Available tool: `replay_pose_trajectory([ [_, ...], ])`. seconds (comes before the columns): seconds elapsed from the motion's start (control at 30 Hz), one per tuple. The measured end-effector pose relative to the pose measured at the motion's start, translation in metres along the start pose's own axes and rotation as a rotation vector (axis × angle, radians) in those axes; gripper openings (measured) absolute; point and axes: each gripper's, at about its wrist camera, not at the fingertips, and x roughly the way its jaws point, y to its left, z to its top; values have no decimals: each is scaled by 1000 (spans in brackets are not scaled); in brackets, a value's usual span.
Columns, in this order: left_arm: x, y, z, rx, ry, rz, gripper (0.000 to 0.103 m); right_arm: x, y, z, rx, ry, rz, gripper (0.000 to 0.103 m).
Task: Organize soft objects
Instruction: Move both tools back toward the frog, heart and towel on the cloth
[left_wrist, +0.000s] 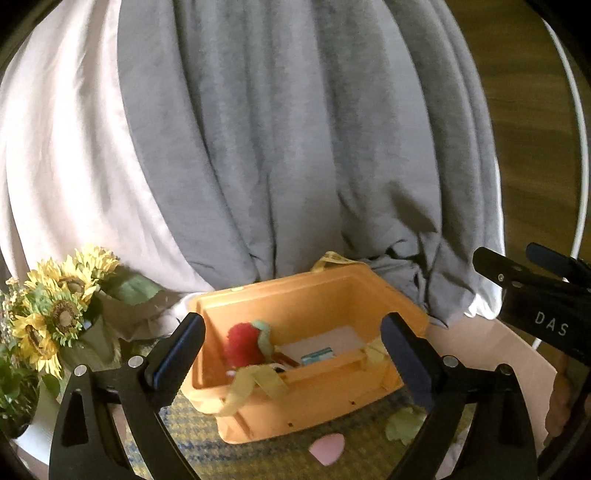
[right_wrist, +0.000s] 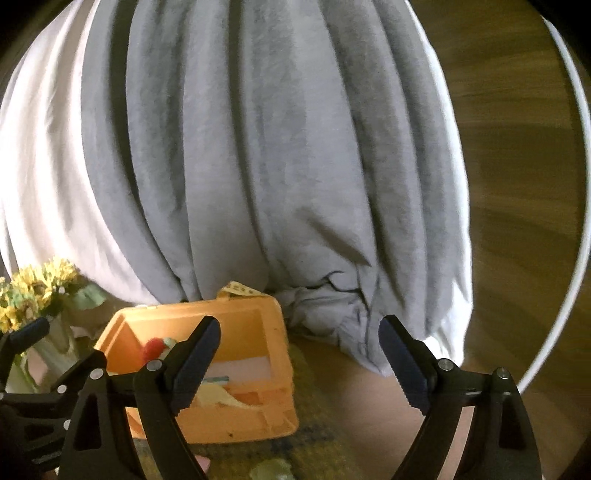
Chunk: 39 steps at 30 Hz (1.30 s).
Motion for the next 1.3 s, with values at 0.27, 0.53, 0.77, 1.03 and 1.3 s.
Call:
replay_pose_trajectory([
  [0.27, -19, -21, -18, 15, 25, -60, 98, -31, -21, -20, 37, 27, -59, 88],
  [0.53, -27, -35, -41, 61, 62, -101, 98, -50, -32, -46, 66, 86, -110, 88],
  [0.77, -27, -34, -63, 91, 110, -118, 98, -62, -29, -68, 79, 121, -141, 88],
  [1.03, -26, -35, -82, 143, 135, -129, 98, -72, -20, -93, 96, 142, -170, 88],
  [1.3, -21, -43, -99, 188, 152, -161, 98, -69, -24, -118, 144, 207, -175, 88],
])
